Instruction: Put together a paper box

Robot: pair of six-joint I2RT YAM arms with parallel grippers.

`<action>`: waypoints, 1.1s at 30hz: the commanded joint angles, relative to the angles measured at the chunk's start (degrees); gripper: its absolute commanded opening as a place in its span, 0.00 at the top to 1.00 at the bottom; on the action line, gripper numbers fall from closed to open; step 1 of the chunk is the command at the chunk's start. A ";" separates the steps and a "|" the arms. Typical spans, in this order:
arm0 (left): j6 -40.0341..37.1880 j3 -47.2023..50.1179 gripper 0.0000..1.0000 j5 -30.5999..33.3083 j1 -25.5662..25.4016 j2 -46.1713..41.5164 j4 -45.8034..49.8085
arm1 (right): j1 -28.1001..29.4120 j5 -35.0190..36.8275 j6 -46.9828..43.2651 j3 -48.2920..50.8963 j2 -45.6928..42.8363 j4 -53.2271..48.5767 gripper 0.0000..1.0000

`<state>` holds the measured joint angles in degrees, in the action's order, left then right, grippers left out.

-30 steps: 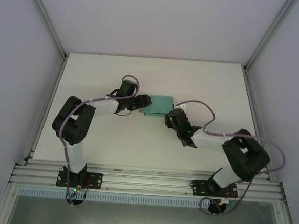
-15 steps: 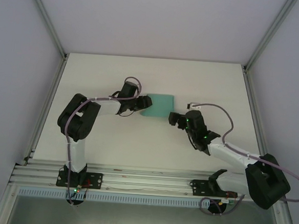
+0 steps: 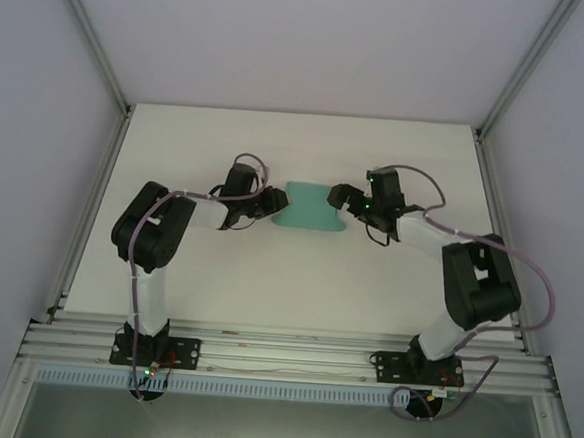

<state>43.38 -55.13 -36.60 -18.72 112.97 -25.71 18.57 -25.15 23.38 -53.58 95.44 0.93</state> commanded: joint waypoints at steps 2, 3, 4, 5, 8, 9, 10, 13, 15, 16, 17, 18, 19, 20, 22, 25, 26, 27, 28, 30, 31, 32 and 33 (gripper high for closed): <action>3.06 5.12 0.86 -2.42 2.30 4.11 -0.51 | -0.46 -8.69 -0.28 -4.98 4.73 -5.94 0.01; 4.40 6.05 0.86 -3.67 2.88 4.56 -2.96 | -0.59 -9.69 0.04 -6.04 5.87 -6.65 0.02; 5.22 6.79 0.86 -4.61 3.30 4.85 -5.01 | -0.59 -11.04 0.18 -6.73 6.81 -6.81 0.02; 6.02 7.36 0.86 -5.06 3.67 5.01 -6.18 | -0.70 -12.31 0.48 -7.30 7.66 -6.88 0.04; 5.91 8.14 0.86 -5.26 4.02 4.65 -6.88 | -0.64 -16.28 2.60 -7.65 9.42 -3.79 0.05; 5.46 8.11 0.86 -4.98 4.04 4.39 -6.25 | -0.63 -18.05 3.52 -7.82 10.13 -2.24 0.07; 4.98 8.12 0.86 -4.96 4.04 4.27 -5.93 | -0.68 -19.70 3.93 -7.86 10.76 -1.11 0.08; 4.09 7.84 0.86 -5.04 4.04 4.10 -5.18 | -0.66 -24.25 6.37 -8.74 12.78 3.18 0.19; 3.77 7.50 0.86 -5.51 3.99 4.26 -5.30 | -0.64 -27.50 9.54 -8.69 13.78 8.17 0.25; 3.84 7.30 0.86 -5.70 4.00 4.43 -5.40 | -0.65 -28.76 10.84 -8.62 14.08 10.53 0.29; 3.84 7.08 0.86 -5.91 4.04 4.45 -5.59 | -0.64 -29.19 12.06 -8.57 14.25 12.15 0.32; 3.73 6.93 0.85 -6.32 4.04 4.45 -6.02 | -0.68 -29.38 12.97 -8.51 14.16 13.30 0.38; 3.83 6.97 0.84 -6.42 4.03 4.29 -6.66 | -0.65 -29.72 13.23 -8.40 13.95 13.81 0.45; 3.83 6.94 0.82 -6.72 4.00 4.06 -7.61 | -0.60 -29.83 13.73 -8.31 13.60 14.08 0.48; 3.21 6.38 0.77 -7.02 3.99 3.05 -8.29 | -0.67 -29.95 14.44 -7.73 12.41 14.49 0.51; 1.12 5.23 0.73 -7.24 4.02 0.14 -7.65 | -0.73 -28.88 15.88 -6.91 10.34 13.24 0.57; 0.19 5.04 0.70 -7.25 4.04 -1.23 -7.22 | -0.74 -28.60 16.36 -6.85 9.72 12.49 0.58; -1.11 4.78 0.64 -6.88 3.97 -2.91 -6.39 | -0.73 -28.40 16.66 -6.66 9.04 11.97 0.59; -2.86 4.60 0.52 -6.47 4.04 -4.88 -5.37 | -0.75 -27.97 16.91 -6.41 8.36 11.54 0.59; -7.87 4.08 0.21 -4.06 3.88 -9.26 -1.17 | -0.74 -26.91 17.47 -6.22 6.71 8.85 0.59; -10.84 3.90 0.03 -2.68 3.81 -11.30 1.08 | -0.85 -26.17 17.82 -6.54 5.92 6.41 0.59; -14.39 3.76 0.00 -1.56 3.76 -13.39 3.06 | -0.99 -25.48 18.46 -6.89 5.30 3.68 0.58; -18.52 3.56 0.00 -0.67 3.54 -15.76 5.45 | -1.22 -24.90 19.30 -7.51 4.63 0.40 0.59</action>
<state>36.95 -49.74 -40.82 -14.55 103.59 -27.09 17.45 -51.64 40.07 -60.23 103.85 7.88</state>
